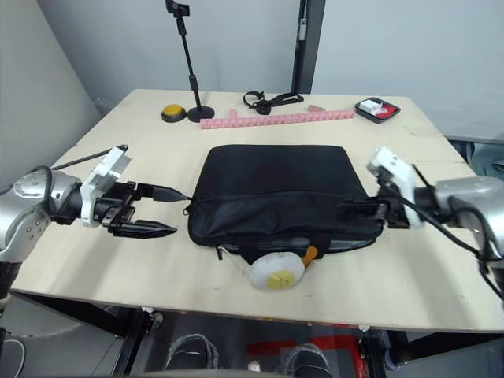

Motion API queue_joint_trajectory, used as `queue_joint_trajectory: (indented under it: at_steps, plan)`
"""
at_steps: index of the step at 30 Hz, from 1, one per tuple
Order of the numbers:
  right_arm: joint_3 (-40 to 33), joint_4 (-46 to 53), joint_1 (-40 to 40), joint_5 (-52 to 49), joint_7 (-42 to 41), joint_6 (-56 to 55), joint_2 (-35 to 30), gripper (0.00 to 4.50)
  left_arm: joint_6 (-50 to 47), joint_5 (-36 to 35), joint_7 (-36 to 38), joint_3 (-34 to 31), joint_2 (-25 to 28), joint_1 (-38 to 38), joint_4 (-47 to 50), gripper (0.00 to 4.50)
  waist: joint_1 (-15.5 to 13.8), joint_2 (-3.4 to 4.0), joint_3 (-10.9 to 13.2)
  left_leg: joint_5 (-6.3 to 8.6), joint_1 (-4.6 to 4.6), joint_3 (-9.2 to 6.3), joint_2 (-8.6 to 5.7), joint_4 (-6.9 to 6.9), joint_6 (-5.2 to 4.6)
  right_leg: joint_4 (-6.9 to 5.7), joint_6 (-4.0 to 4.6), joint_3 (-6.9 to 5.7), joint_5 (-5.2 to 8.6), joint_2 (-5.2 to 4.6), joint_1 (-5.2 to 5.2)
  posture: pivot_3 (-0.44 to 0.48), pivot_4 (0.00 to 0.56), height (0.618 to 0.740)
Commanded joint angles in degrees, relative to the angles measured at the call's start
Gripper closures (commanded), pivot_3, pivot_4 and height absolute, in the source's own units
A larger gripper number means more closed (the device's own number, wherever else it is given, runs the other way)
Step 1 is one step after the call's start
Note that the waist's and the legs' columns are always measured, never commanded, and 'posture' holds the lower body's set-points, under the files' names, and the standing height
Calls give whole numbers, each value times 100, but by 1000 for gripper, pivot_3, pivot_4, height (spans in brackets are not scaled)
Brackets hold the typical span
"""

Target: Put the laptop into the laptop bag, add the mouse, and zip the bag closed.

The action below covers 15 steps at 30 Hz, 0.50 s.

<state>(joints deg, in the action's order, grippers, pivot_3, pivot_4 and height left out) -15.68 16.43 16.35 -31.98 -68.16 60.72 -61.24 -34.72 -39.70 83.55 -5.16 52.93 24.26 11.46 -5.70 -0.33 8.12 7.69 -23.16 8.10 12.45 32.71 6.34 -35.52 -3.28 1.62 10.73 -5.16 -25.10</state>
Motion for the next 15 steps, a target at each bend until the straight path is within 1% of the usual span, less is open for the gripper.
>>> queue_joint_trajectory:
  at_steps: [1, 3, 5, 9, 12, 15]
  plan:
    - [-680, 334, -526, -192, 12, -60, -185, 4500, -53, -202, 348, -112, 304, 49, 189, 848, 15, 0, 0, 0, 1, 1, 1, 1, 0, -4, 0, 1, 0, 0, -1, 0, 150, 739]
    - [-825, 430, -843, -249, 46, -83, -199, 4500, -202, -359, 505, -160, 462, 26, 234, 848, 13, 0, 0, 0, 4, 1, 4, 2, 0, -5, 0, 1, 0, 1, 1, 0, 150, 739]
    - [-901, 435, -996, -300, 139, -100, -159, 4500, -147, -345, 615, -161, 590, 8, 245, 848, 11, 1, 0, 0, 6, 4, 3, 3, -1, -5, -1, 4, 1, 1, 1, 0, 150, 739]
    - [-842, 453, -1229, -349, 223, -190, -181, 4500, -178, -326, 548, -165, 727, 160, 132, 848, -1, 0, 0, 0, 5, 5, 0, 8, -2, -7, -1, 5, 0, -1, 1, 0, 150, 739]
    - [-467, 466, -1397, -163, 294, -399, -222, 4500, -350, -560, 518, -310, 809, 328, 188, 848, -19, 0, -1, 0, 5, 5, 1, 9, -3, -7, -1, 5, 0, -1, 1, 0, 150, 739]
    - [-77, 322, -1287, -70, 404, -598, -102, 4500, -491, -763, 472, -411, 822, 492, 209, 848, -19, 1, -1, 0, 4, 5, 0, 11, -3, -8, 0, 5, 0, -1, 1, 0, 150, 739]
